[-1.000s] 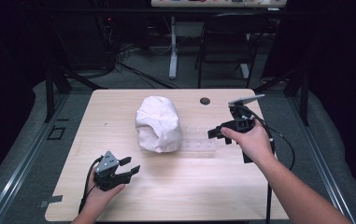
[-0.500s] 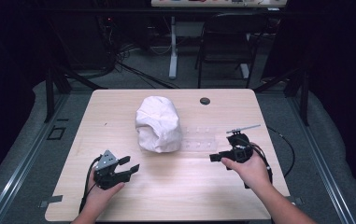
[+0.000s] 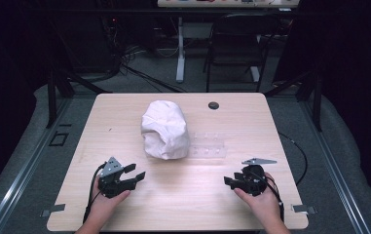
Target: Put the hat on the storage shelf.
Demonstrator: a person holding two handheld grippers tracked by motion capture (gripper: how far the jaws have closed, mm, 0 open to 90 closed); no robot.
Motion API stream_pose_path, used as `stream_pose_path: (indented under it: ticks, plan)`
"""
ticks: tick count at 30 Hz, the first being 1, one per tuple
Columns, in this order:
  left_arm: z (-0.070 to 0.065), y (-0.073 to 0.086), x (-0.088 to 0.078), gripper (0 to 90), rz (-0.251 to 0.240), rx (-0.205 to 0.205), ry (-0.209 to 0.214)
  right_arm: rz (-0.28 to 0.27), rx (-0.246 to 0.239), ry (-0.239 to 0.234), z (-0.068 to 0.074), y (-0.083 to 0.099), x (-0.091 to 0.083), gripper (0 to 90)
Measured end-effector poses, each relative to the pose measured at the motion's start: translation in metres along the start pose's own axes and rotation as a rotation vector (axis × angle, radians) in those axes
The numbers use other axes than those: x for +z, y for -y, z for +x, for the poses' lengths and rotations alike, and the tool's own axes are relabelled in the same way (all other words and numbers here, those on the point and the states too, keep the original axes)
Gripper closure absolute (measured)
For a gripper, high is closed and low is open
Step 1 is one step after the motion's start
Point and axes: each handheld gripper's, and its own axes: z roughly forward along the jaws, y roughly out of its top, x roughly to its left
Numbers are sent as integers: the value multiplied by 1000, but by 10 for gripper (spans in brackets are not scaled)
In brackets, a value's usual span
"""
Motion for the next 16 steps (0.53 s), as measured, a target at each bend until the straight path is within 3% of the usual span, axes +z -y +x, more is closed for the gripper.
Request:
stream_pose_path:
  ticks: [4, 8, 13, 16]
  plan:
    - [-2, 0, 2, 461, 2, 4, 1, -57, 23, 24, -6, 15, 2, 491]
    - [-1, -1, 2, 461, 5, 13, -1, -109, 12, 65, -6, 24, 1, 486]
    - [-1, -1, 3, 461, 9, 14, -1, -160, 9, 64, -8, 29, -3, 474]
    - [-4, -2, 5, 486, 2, -1, 26, -194, 19, 69, -14, 32, -4, 459]
